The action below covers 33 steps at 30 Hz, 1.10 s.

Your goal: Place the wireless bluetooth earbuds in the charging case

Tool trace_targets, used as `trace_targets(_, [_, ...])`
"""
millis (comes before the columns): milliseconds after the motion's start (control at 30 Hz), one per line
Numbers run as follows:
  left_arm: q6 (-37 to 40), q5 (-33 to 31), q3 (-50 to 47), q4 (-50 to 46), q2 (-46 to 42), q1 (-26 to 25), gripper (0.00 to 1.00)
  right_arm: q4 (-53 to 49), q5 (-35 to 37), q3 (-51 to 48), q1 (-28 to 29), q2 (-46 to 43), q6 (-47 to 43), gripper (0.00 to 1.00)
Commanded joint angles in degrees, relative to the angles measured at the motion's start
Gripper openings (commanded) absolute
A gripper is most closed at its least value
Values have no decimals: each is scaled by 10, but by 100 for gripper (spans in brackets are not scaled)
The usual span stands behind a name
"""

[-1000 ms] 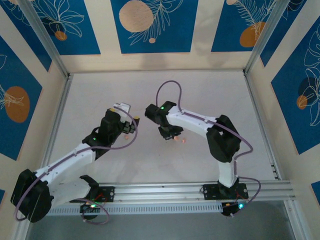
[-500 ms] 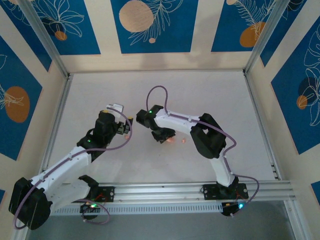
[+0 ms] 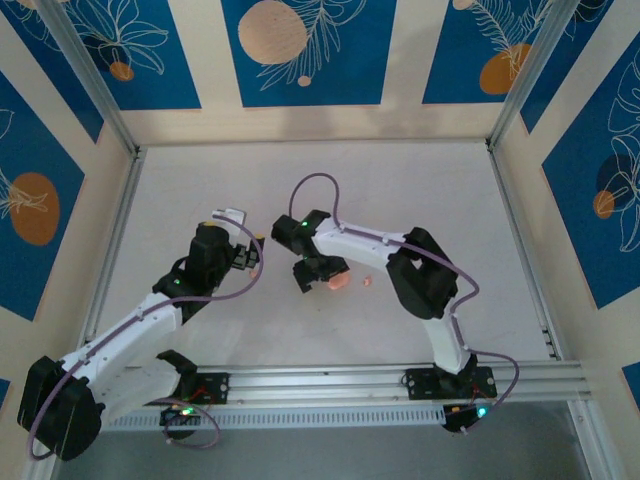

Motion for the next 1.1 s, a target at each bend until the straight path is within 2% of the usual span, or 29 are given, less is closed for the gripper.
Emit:
trace_targets(0, [-6, 11, -5, -4, -5, 8, 96, 24, -92, -28, -50, -55, -17, 82])
trace_targets(167, [-9, 12, -4, -7, -5, 9, 96, 44, -163, -63, -100, -66, -54, 85])
trace_targets(333, [-9, 10, -2, -11, -6, 9, 96, 51, -202, -75, -117, -53, -72, 86])
trace_targets(533, [-10, 11, 3, -15, -4, 9, 96, 50, -198, -76, -122, -25, -77, 86])
trace_targets(767, [-10, 11, 6, -21, -4, 9, 96, 42, -150, -75, -119, -1, -78, 86])
trace_targets(933, [-12, 11, 6, -21, -4, 9, 96, 56, -152, -82, -117, 6, -76, 80])
trace_targets(1067, [-13, 11, 6, -23, -3, 9, 96, 60, -154, -84, -114, 13, -72, 67])
